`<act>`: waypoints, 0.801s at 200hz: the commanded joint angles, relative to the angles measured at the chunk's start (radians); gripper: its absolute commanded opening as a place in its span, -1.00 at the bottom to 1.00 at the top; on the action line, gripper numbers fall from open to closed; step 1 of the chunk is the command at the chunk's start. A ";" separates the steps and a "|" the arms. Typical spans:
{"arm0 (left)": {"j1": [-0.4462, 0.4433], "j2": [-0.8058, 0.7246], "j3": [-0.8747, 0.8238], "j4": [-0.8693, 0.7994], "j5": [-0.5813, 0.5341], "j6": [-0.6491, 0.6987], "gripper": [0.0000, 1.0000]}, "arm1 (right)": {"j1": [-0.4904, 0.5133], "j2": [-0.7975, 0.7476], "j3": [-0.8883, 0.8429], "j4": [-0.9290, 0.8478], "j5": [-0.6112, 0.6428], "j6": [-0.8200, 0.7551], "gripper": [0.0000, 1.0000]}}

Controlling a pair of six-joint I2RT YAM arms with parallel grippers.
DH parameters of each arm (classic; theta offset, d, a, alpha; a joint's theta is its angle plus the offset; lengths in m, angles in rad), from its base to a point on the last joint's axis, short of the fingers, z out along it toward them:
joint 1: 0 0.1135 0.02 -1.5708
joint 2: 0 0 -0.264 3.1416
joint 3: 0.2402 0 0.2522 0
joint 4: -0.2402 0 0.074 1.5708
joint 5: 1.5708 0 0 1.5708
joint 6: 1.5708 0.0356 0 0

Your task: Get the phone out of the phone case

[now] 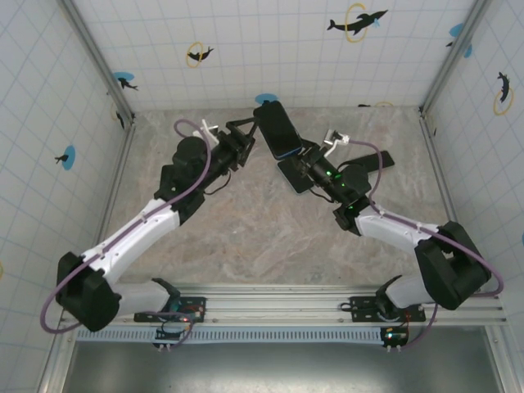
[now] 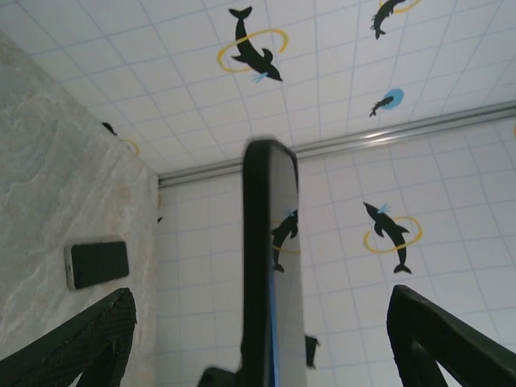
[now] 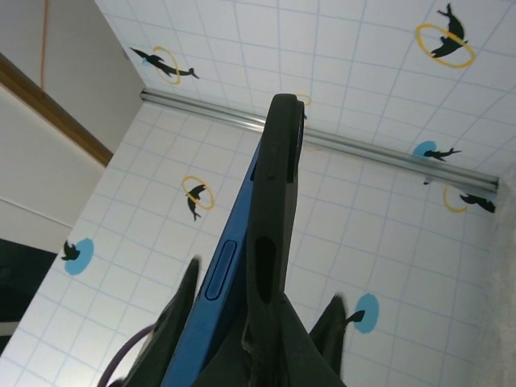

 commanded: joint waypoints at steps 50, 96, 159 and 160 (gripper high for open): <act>-0.253 -0.038 -0.088 0.017 -0.233 -0.175 0.63 | 0.011 0.025 0.063 -0.046 0.186 -0.091 -0.89; -0.292 0.027 -0.035 0.112 -0.247 -0.216 0.50 | 0.035 0.038 0.055 -0.043 0.220 -0.124 -0.89; -0.292 0.065 -0.046 0.208 -0.266 -0.242 0.30 | 0.043 0.027 0.042 -0.025 0.213 -0.145 -0.90; -0.292 0.066 -0.045 0.205 -0.266 -0.241 0.30 | 0.043 0.027 0.042 -0.024 0.212 -0.145 -0.89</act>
